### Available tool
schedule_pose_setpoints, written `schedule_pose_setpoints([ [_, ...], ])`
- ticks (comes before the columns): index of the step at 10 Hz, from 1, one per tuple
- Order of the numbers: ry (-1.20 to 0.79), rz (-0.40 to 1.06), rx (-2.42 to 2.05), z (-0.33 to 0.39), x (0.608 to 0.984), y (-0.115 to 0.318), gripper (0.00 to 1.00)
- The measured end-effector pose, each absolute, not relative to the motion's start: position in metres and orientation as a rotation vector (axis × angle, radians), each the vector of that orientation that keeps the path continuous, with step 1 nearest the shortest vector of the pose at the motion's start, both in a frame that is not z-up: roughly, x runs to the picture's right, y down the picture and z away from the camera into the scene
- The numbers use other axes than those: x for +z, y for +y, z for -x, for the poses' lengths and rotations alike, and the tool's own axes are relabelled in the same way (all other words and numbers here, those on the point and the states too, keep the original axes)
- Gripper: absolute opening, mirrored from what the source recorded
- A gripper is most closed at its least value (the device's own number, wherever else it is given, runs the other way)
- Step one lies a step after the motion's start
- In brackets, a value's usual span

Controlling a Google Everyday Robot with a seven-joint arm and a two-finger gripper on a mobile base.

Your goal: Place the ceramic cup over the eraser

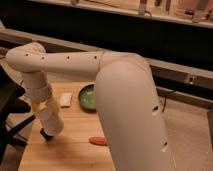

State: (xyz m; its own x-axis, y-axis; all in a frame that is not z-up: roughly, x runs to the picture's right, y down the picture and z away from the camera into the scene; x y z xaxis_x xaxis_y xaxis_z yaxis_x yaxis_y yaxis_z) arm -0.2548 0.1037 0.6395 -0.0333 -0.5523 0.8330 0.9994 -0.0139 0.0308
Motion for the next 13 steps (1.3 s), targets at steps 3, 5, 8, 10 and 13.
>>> schedule_pose_setpoints([
  [3, -0.799, 0.734, -1.47, 0.259, 0.641, 0.104, 0.01],
  [5, -0.807, 0.711, -1.487, 0.262, 0.642, 0.105, 0.01],
  [8, -0.816, 0.678, -1.501, 0.267, 0.642, 0.103, 0.01],
  [10, -0.839, 0.656, -1.506, 0.273, 0.646, 0.101, 0.01],
  [13, -0.882, 0.655, -1.534, 0.294, 0.65, 0.107, 0.01],
])
